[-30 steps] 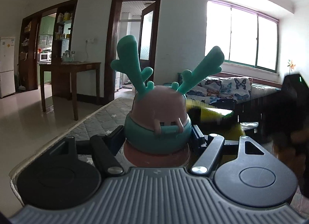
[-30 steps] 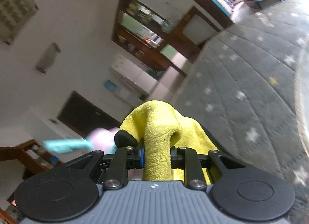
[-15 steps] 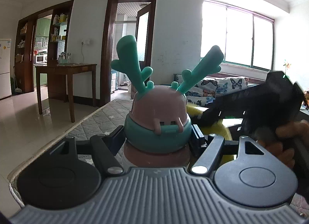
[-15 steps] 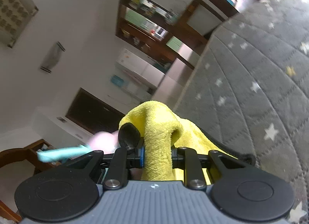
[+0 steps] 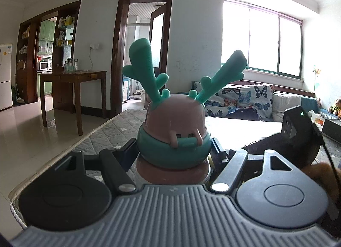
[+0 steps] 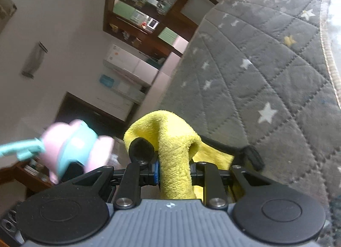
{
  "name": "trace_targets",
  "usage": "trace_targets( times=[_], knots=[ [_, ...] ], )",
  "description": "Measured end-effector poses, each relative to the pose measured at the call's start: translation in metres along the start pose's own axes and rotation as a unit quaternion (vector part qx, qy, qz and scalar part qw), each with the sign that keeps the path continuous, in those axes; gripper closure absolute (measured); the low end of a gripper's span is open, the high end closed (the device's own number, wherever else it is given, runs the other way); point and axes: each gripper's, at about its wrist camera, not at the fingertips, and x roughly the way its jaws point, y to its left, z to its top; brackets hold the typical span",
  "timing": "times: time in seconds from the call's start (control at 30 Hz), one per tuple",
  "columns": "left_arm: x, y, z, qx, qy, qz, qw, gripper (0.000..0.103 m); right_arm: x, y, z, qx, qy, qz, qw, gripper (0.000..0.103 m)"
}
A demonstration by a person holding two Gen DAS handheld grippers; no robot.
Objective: Clean container
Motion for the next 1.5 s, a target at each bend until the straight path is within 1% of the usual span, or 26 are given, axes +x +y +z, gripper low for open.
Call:
trace_targets(
  times=[0.1,0.27,0.3,0.33,0.4,0.57,0.67,0.8,0.87,0.93,1.07,1.3,1.4,1.43,1.5],
  knots=[
    [0.001,0.000,0.001,0.000,0.002,0.001,1.0000,0.032,0.002,0.003,-0.007,-0.029,0.013,-0.035,0.999,0.081],
    [0.004,0.000,0.003,-0.001,0.008,0.005,1.0000,0.031,-0.004,0.011,-0.015,-0.064,0.017,-0.058,0.996,0.080],
    [0.005,0.000,0.004,-0.003,0.011,0.005,0.9999,0.030,-0.006,0.015,-0.018,-0.075,0.016,-0.067,0.995,0.079],
    [0.006,0.001,0.005,-0.006,0.014,0.007,0.9999,0.025,-0.007,0.018,-0.020,-0.082,0.016,-0.073,0.994,0.079],
    [0.009,0.002,0.007,-0.011,0.017,0.011,0.9997,0.023,-0.009,0.020,-0.023,-0.090,0.015,-0.079,0.993,0.079],
    [0.013,0.000,0.010,-0.011,0.012,0.011,0.9998,0.023,-0.016,0.026,-0.032,-0.098,0.011,-0.089,0.991,0.077],
    [0.019,0.000,0.010,-0.012,0.019,0.013,0.9997,0.023,-0.018,0.032,-0.038,-0.116,0.010,-0.097,0.988,0.077],
    [0.023,-0.001,0.007,-0.006,0.023,0.015,0.9996,0.029,-0.021,0.044,-0.045,-0.146,0.002,-0.109,0.983,0.077],
    [0.022,0.000,0.006,-0.002,0.020,0.013,0.9997,0.029,-0.025,0.049,-0.049,-0.157,-0.006,-0.113,0.981,0.079],
    [0.022,0.001,0.005,0.001,0.018,0.012,0.9998,0.029,-0.030,0.051,-0.052,-0.156,-0.011,-0.108,0.982,0.081],
    [0.022,0.002,0.005,0.003,0.017,0.003,0.9998,0.029,-0.049,0.058,-0.044,-0.142,-0.045,-0.081,0.985,0.082],
    [0.025,0.004,0.003,0.019,0.017,-0.008,0.9996,0.029,-0.082,0.080,-0.021,-0.151,-0.094,-0.031,0.984,0.082],
    [0.027,0.004,0.002,0.025,0.017,-0.012,0.9995,0.029,-0.089,0.093,-0.005,-0.159,-0.108,0.001,0.981,0.082],
    [0.028,0.004,0.001,0.027,0.017,-0.013,0.9994,0.029,-0.086,0.100,0.006,-0.161,-0.112,0.018,0.980,0.082],
    [0.029,0.005,0.001,0.031,0.017,-0.016,0.9992,0.029,-0.087,0.110,0.014,-0.164,-0.112,0.048,0.979,0.082]
  ],
)
